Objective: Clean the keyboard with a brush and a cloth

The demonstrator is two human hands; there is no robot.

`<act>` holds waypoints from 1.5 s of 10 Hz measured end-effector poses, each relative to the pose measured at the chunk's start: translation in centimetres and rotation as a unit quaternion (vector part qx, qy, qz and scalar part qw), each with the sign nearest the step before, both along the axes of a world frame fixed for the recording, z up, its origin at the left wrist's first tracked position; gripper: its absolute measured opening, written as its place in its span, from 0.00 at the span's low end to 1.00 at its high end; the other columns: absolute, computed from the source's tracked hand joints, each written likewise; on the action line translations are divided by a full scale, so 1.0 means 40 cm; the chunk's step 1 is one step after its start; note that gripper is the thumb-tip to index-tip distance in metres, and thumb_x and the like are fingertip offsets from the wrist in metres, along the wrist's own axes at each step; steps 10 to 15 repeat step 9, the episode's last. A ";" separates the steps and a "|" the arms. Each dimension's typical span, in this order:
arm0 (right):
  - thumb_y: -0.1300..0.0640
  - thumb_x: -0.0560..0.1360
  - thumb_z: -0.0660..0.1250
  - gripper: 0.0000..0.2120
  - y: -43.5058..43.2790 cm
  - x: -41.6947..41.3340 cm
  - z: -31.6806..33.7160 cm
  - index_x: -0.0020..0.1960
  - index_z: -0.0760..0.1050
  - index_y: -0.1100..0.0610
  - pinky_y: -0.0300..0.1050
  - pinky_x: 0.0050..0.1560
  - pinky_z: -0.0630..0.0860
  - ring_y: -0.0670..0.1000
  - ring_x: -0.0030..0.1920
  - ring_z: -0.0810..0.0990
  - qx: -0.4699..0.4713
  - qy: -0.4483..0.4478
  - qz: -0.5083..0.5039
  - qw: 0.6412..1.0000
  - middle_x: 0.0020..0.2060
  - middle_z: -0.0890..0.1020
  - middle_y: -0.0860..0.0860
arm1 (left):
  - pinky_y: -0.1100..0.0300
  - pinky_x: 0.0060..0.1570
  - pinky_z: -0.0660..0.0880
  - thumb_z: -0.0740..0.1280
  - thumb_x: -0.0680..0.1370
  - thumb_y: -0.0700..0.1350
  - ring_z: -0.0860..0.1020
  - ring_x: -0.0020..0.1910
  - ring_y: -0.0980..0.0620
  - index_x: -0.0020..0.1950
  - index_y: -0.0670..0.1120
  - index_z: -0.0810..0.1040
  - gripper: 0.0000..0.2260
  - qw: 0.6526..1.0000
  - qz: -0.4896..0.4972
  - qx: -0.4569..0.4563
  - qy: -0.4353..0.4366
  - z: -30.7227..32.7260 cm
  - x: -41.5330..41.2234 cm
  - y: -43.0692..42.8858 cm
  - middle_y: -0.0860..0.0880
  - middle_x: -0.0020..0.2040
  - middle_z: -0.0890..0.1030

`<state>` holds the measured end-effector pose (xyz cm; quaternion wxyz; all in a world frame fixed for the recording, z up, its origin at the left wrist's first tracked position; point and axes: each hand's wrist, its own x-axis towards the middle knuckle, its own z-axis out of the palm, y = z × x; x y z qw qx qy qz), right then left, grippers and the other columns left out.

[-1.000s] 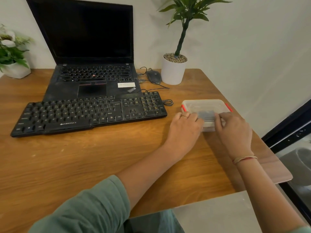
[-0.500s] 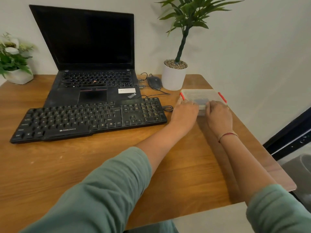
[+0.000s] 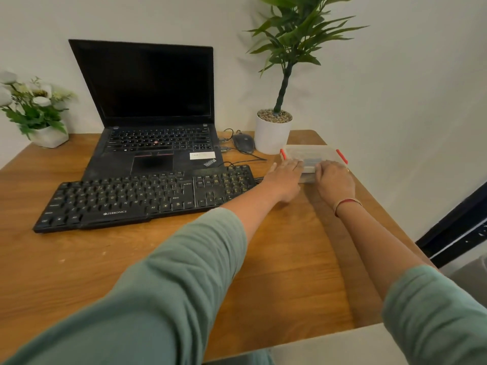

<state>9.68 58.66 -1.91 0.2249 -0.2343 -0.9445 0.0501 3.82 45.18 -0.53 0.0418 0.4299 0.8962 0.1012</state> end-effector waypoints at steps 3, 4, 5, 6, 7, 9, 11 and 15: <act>0.52 0.80 0.58 0.19 -0.049 0.049 0.031 0.66 0.71 0.60 0.58 0.66 0.66 0.61 0.68 0.67 -0.001 0.043 0.078 0.996 0.67 0.70 0.59 | 0.48 0.74 0.54 0.63 0.78 0.47 0.57 0.76 0.42 0.78 0.41 0.54 0.32 0.991 0.008 0.091 0.094 0.003 0.054 -0.098 0.40 0.77 0.57; 0.52 0.79 0.59 0.17 -0.112 0.063 0.037 0.65 0.72 0.58 0.59 0.62 0.68 0.60 0.65 0.69 -0.013 0.042 0.126 0.991 0.66 0.71 0.57 | 0.50 0.61 0.69 0.65 0.75 0.47 0.71 0.64 0.43 0.70 0.42 0.66 0.24 0.976 0.017 0.149 0.160 0.011 0.074 -0.148 0.42 0.65 0.71; 0.53 0.79 0.59 0.17 -0.186 0.063 0.043 0.65 0.72 0.58 0.58 0.61 0.69 0.59 0.64 0.70 -0.012 0.030 0.173 0.984 0.64 0.72 0.57 | 0.51 0.51 0.72 0.64 0.75 0.47 0.75 0.56 0.44 0.65 0.42 0.71 0.19 0.966 0.027 0.174 0.192 0.019 0.090 -0.210 0.44 0.58 0.75; 0.53 0.78 0.61 0.18 -0.268 0.058 0.062 0.67 0.71 0.55 0.57 0.66 0.67 0.58 0.66 0.68 0.002 0.007 0.212 0.977 0.65 0.71 0.56 | 0.51 0.49 0.74 0.64 0.76 0.48 0.75 0.55 0.44 0.64 0.43 0.71 0.18 0.960 0.049 0.176 0.212 0.036 0.092 -0.288 0.44 0.57 0.76; 0.51 0.77 0.61 0.19 -0.354 0.043 0.093 0.67 0.70 0.55 0.58 0.68 0.64 0.58 0.65 0.68 0.043 0.002 0.233 0.972 0.65 0.70 0.55 | 0.51 0.52 0.75 0.66 0.76 0.49 0.75 0.56 0.45 0.65 0.43 0.71 0.20 0.954 0.076 0.184 0.226 0.064 0.083 -0.379 0.43 0.59 0.75; 0.49 0.78 0.60 0.23 -0.527 0.013 0.179 0.71 0.65 0.54 0.57 0.69 0.62 0.57 0.70 0.64 0.082 0.015 0.258 0.963 0.71 0.65 0.55 | 0.54 0.63 0.69 0.68 0.75 0.50 0.71 0.64 0.46 0.69 0.42 0.68 0.25 0.937 0.139 0.159 0.280 0.145 0.068 -0.566 0.43 0.65 0.72; 0.49 0.78 0.60 0.23 -0.527 0.013 0.179 0.71 0.65 0.54 0.57 0.69 0.62 0.57 0.70 0.64 0.082 0.015 0.258 0.963 0.71 0.65 0.55 | 0.54 0.63 0.69 0.68 0.75 0.50 0.71 0.64 0.46 0.69 0.42 0.68 0.25 0.937 0.139 0.159 0.280 0.145 0.068 -0.566 0.43 0.65 0.72; 0.49 0.78 0.60 0.23 -0.527 0.013 0.179 0.71 0.65 0.54 0.57 0.69 0.62 0.57 0.70 0.64 0.082 0.015 0.258 0.963 0.71 0.65 0.55 | 0.54 0.63 0.69 0.68 0.75 0.50 0.71 0.64 0.46 0.69 0.42 0.68 0.25 0.937 0.139 0.159 0.280 0.145 0.068 -0.566 0.43 0.65 0.72</act>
